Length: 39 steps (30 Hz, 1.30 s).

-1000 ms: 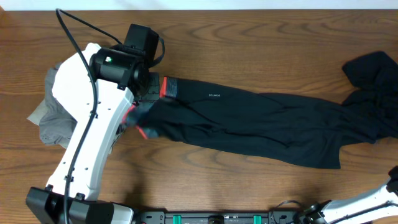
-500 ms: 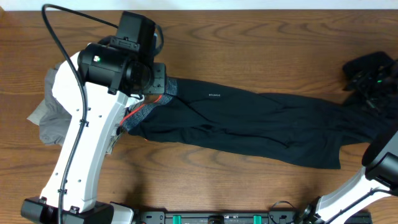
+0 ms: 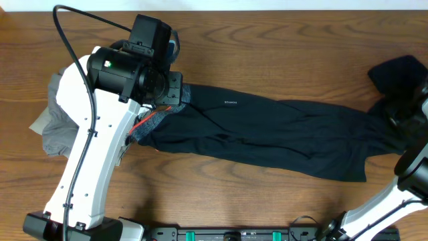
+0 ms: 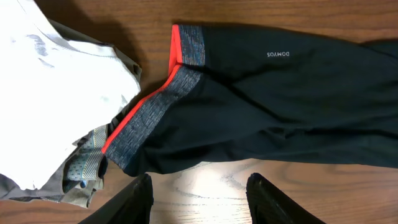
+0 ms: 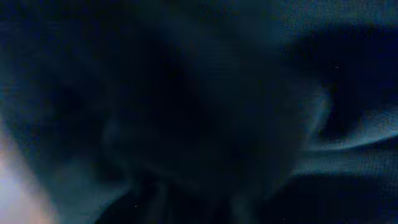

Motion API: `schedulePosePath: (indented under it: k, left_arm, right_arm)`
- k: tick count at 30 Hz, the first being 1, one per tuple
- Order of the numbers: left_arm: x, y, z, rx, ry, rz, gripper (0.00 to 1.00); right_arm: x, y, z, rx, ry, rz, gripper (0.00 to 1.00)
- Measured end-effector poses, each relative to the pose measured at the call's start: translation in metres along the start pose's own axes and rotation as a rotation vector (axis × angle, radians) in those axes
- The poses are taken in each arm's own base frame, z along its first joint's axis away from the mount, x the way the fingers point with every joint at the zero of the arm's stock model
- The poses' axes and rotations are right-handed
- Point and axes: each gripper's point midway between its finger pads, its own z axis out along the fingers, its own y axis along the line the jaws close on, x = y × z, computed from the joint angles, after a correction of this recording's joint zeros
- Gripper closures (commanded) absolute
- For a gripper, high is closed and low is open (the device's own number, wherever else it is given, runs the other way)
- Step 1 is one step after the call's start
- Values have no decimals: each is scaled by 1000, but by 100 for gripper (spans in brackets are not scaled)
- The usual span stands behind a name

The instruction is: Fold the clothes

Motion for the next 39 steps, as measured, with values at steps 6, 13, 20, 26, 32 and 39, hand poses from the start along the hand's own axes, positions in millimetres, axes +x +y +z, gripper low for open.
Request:
schedulePosePath:
  k: [6,13,20,26,32,39]
  left_arm:
    - [0,0,0,0,0,6,49]
    - [-1,0,0,1,-3,9,48]
    - [-5,-1,0,4,-20,9,48]
    - [-5,-1,0,4,-21,9,47]
    - [-5,-1,0,4,-21,9,47]
    - [-6,-1,0,4,-24,12,43]
  right_arm:
    - [-19,-59,-1,170,-50,98,99]
    - [-57,-162,-24,293,-74,322,99]
    - [-113,-160,-69,144,-190,377,97]
    - [-126,-124,-89,-39,-186,319,92]
    - [-135,-92,-112,-218,-187,249,99]
    - [-159,-46,-173,-498,-269,134,82]
